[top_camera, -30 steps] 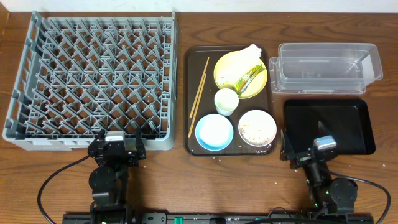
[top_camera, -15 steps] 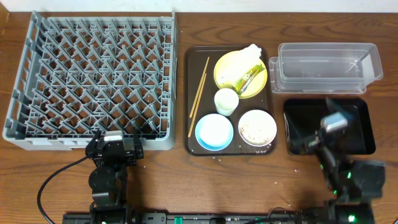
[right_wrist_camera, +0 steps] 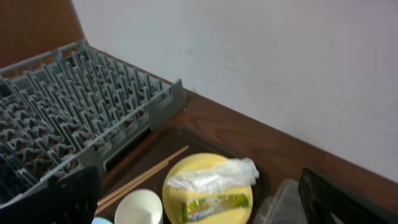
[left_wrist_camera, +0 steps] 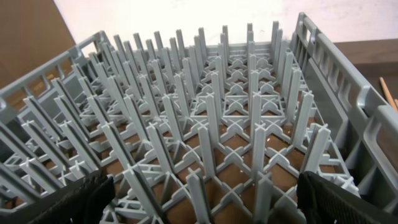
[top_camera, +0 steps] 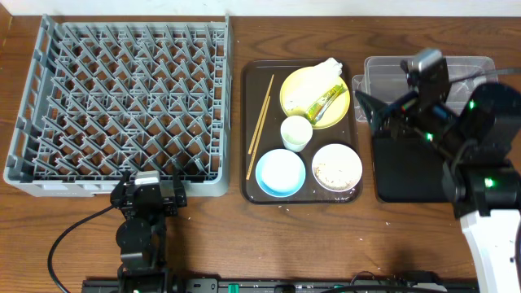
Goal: Sort waste into correct bins and load items into the dishwasher
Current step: 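Reach the right gripper toward the wrapper on the yellow plate, then grasp the plastic wrapper and snack with the right gripper, lift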
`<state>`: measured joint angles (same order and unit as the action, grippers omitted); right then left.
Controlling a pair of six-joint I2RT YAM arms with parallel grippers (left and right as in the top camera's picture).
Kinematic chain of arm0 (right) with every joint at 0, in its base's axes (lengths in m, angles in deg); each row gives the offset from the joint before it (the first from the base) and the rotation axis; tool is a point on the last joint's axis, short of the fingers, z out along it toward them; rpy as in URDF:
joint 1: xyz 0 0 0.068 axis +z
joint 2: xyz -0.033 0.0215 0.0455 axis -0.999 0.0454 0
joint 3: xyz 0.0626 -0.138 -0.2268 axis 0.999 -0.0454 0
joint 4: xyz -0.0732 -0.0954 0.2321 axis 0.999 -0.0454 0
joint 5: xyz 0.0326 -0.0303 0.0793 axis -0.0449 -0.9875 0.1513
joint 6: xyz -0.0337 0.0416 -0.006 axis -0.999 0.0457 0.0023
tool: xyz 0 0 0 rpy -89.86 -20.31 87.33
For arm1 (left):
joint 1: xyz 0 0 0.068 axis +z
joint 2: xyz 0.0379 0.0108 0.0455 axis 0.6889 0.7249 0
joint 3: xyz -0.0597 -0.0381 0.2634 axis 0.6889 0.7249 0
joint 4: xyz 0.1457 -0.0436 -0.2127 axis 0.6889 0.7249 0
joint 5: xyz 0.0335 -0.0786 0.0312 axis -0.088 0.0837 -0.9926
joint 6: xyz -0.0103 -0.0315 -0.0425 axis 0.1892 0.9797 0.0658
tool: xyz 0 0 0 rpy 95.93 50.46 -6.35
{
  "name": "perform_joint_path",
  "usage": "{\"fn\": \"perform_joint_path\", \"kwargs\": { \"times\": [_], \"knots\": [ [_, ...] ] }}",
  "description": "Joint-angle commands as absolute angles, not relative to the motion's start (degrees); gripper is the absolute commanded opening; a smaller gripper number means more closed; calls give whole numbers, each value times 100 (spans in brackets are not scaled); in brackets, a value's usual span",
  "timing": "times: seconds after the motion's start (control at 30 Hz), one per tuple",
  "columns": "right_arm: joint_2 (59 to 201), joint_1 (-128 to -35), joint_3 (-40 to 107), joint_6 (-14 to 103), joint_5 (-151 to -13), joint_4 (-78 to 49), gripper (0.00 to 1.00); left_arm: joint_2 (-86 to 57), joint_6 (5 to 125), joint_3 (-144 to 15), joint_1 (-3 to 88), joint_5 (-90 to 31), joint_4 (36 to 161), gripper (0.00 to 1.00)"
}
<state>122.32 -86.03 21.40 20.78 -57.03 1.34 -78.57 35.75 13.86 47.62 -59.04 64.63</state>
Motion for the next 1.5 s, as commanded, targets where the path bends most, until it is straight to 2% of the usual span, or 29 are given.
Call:
{"fn": "perform_joint_path", "kwargs": {
  "times": [0.0,0.17,0.43,0.6,0.67,0.77,0.87,1.03,1.33,1.43,1.47],
  "knots": [
    [12458,-8584,2324,2026,-5375,141,99,-7883,3481,1292,4786,-6000,6278,97],
    [12685,-8581,2315,2063,-5205,184,99,-7883,3485,964,4784,-5729,6138,97],
    [13437,-7956,2317,3232,-5060,1537,99,-7883,3500,715,4784,-5633,5504,97],
    [14025,-7388,2319,3914,-6223,2261,99,-7883,3500,717,4784,-5631,4883,97],
    [14219,-7244,2322,4161,-6710,2506,95,-7883,3500,717,4784,-5633,4887,97],
    [14501,-7008,2446,4447,-7722,2528,83,-7883,3498,719,4784,-5633,5056,97],
    [14744,-6776,2789,4485,-8575,2075,82,-7883,3498,721,4784,-5633,5351,97],
    [15249,-6468,4070,4478,-9327,558,81,-7883,3498,724,4786,-5633,6020,97],
    [16617,-6409,6667,4974,-9504,-2167,72,-7883,3498,724,4784,-5633,6964,97],
    [17013,-6411,6905,5217,-9499,-2478,73,-7883,3498,724,4784,-5633,7237,97],
    [17109,-6411,6903,5313,-9495,-2519,78,-7883,3498,724,4786,-5633,7335,97]
  ]
}}
